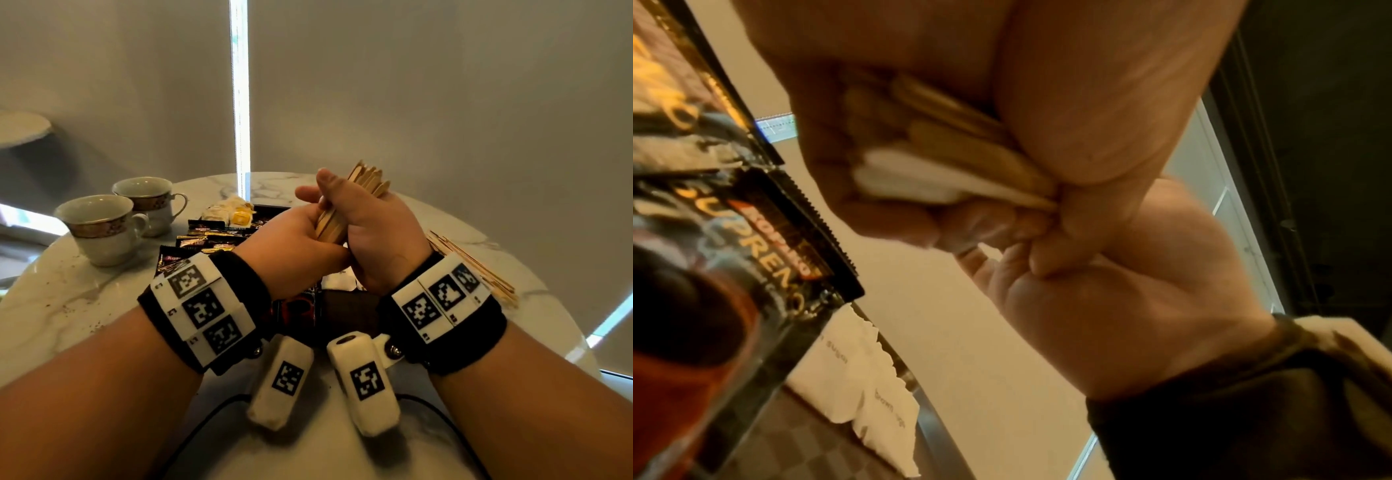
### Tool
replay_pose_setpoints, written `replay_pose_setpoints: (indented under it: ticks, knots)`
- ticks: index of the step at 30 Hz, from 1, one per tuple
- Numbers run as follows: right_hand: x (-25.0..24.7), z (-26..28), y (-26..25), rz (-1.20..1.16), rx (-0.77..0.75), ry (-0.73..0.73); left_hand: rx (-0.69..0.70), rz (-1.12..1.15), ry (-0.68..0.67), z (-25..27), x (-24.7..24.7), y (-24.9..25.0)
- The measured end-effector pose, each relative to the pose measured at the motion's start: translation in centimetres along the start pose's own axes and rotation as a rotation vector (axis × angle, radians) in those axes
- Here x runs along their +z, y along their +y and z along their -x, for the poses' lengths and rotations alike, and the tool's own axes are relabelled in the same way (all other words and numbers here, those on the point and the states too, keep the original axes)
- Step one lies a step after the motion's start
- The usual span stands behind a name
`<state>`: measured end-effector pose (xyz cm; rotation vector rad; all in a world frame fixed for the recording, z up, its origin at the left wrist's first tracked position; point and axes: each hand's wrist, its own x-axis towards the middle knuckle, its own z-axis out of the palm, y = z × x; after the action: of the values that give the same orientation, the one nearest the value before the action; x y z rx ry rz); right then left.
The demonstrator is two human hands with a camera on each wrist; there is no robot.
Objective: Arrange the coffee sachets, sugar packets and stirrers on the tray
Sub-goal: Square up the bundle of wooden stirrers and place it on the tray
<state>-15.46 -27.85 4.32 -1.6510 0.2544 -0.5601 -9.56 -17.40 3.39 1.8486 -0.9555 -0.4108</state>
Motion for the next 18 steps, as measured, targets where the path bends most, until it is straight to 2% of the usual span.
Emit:
replay_pose_setpoints:
  ticks: [3, 5, 9, 10, 12, 16, 18]
  knots:
    - [-0.2, 0.1, -0.4, 0.144, -0.069, -0.027, -0.031, 0.003, -0.021, -0.1, -0.3, 0.1]
    - [-0.9, -0.1, -0.5, 0.244, -0.163, 0.018, -0.052, -0.012, -0.038, -0.1, -0.5, 0.1]
    - [-3.9, -1.1, -1.8, 0.151, -0.331, 0.149, -0.073, -0.122, -0.092, 0.1, -0.6, 0.2]
    - [-4.6, -1.3, -2.2, 0.119, -0.355, 0.143, -0.068, -0.147, -0.094, 0.1, -0.6, 0.3]
    - [-4.9, -1.4, -2.3, 0.098, -0.377, 0.033, -0.061, -0.195, -0.101, 0.1, -0.6, 0.4]
    - [-3.1, -1.4, -0.7, 0.385, -0.330, -0.275, -0.117, -0.210, -0.115, 0.1, -0.4, 0.4]
    - [-3.4, -1.6, -1.1, 0.339, -0.331, -0.241, -0.123, -0.213, -0.098, 0.1, -0.5, 0.5]
